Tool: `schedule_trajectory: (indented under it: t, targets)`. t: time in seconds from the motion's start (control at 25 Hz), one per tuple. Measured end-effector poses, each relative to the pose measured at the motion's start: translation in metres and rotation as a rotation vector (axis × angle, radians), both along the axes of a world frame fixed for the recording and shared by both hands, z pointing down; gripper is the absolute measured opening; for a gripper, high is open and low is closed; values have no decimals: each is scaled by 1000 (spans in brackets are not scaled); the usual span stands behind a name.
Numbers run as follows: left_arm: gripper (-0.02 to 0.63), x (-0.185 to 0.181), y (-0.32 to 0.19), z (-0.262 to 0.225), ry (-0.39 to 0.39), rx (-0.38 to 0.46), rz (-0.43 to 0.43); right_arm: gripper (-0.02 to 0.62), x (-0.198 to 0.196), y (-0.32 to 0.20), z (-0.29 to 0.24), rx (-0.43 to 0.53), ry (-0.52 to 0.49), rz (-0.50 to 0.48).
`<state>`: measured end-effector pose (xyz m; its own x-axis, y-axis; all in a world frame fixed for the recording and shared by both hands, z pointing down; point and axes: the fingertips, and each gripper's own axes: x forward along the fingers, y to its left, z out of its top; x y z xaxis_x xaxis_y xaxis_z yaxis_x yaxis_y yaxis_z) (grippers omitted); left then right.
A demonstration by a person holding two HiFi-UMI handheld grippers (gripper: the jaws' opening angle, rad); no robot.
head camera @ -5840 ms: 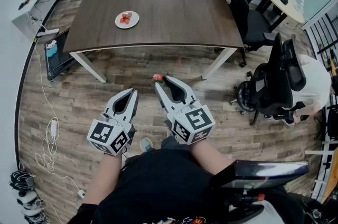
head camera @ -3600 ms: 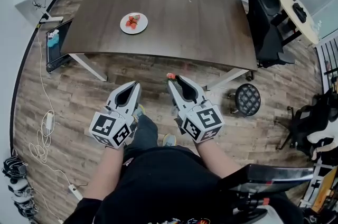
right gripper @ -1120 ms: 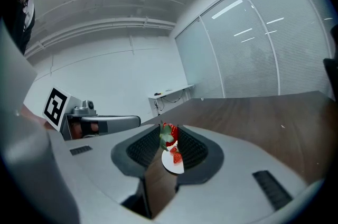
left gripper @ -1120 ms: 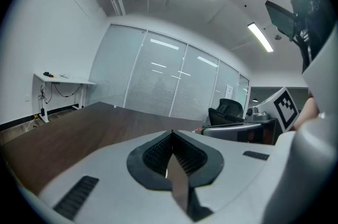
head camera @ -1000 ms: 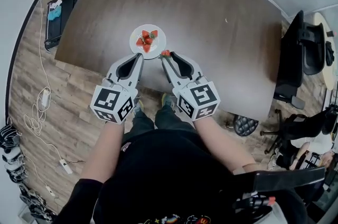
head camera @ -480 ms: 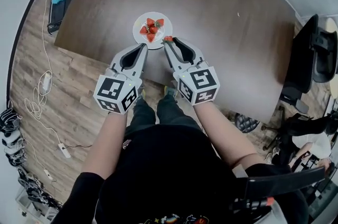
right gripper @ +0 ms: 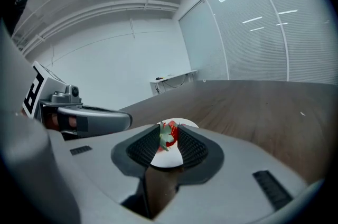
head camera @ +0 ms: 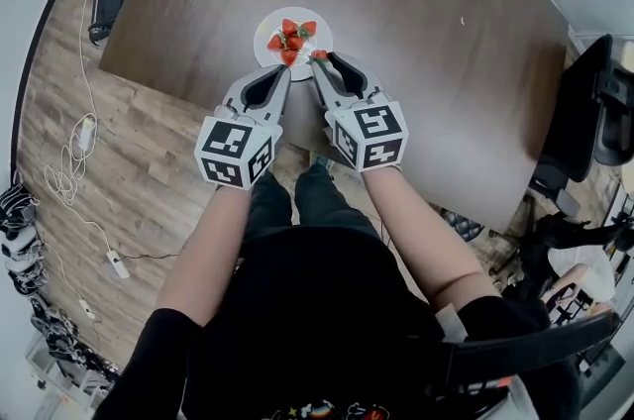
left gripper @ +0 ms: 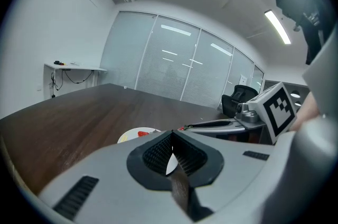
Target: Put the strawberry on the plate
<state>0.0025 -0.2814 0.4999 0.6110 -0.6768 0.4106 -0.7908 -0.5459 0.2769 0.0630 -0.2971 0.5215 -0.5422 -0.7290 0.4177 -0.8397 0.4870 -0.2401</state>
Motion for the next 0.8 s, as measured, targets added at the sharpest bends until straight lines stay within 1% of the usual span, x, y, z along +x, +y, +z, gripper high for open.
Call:
schedule_trajectory:
  t: [0.12, 0.32, 0.52, 0.68, 0.8]
  targets:
    - [5, 1, -3, 9, -3, -20, -14, 109, -4, -4, 8, -10, 27, -19]
    - [5, 3, -7, 19, 3, -42, -31, 109, -11, -10, 25, -24, 119, -67]
    - [5, 4, -9, 26, -9, -63, -47, 109, -13, -18, 36, -49, 142, -75]
    - [5, 3, -7, 30, -10, -77, -50, 109, -15, -19, 47, -82, 183, -93]
    - [5, 1, -7, 30, -10, -77, -56, 109, -17, -20, 50, -82, 199, -111]
